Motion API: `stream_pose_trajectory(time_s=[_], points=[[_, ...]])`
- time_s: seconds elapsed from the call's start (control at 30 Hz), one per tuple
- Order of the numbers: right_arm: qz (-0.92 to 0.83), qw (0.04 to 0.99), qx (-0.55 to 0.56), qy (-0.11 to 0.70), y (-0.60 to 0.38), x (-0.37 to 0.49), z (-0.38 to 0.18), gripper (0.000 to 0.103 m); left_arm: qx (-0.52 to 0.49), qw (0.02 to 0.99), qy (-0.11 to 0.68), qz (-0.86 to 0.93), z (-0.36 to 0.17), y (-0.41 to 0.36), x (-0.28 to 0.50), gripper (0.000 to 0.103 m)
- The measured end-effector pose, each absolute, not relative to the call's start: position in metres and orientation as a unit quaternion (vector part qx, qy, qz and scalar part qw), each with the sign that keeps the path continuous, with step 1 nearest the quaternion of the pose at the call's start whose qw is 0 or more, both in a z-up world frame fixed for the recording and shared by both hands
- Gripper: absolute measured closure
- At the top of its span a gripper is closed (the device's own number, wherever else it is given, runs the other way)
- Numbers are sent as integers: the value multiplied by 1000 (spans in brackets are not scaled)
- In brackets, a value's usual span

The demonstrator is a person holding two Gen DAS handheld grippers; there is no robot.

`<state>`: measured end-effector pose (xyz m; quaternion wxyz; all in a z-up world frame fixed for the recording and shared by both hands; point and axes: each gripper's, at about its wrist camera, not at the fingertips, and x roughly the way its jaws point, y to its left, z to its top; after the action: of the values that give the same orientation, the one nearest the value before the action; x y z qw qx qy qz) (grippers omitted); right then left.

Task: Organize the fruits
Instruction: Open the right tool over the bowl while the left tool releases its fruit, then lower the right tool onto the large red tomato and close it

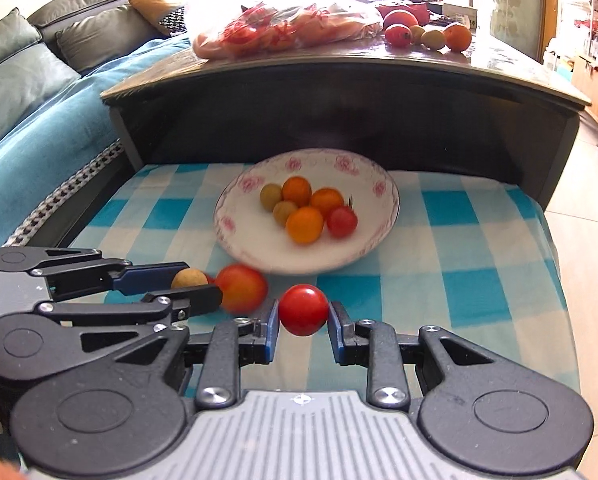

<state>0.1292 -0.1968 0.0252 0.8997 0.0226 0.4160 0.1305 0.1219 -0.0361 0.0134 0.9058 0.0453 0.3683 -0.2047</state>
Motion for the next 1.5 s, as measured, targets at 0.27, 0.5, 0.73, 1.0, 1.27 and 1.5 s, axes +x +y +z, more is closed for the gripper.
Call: stream_pose_trajectory(time_s=[0.27, 0.5, 0.73, 1.0, 1.27, 1.5], points=[[131, 901, 24, 412, -196, 182, 18, 73, 59, 910, 364, -192, 11, -46, 171, 69], [140, 898, 28, 416, -198, 207, 10, 73, 54, 907, 374, -185, 1, -45, 189, 69], [136, 900, 37, 413, -198, 207, 10, 73, 48, 907, 375, -183, 1, -40, 188, 62], [130, 903, 53, 407, -205, 197, 20, 73, 45, 908, 374, -186, 8, -32, 178, 54], [148, 893, 58, 421, -193, 163, 14, 72, 64, 903, 379, -194, 11, -13, 152, 49], [169, 880, 75, 438, -168, 151, 2, 65, 69, 896, 393, -195, 12, 7, 138, 46]])
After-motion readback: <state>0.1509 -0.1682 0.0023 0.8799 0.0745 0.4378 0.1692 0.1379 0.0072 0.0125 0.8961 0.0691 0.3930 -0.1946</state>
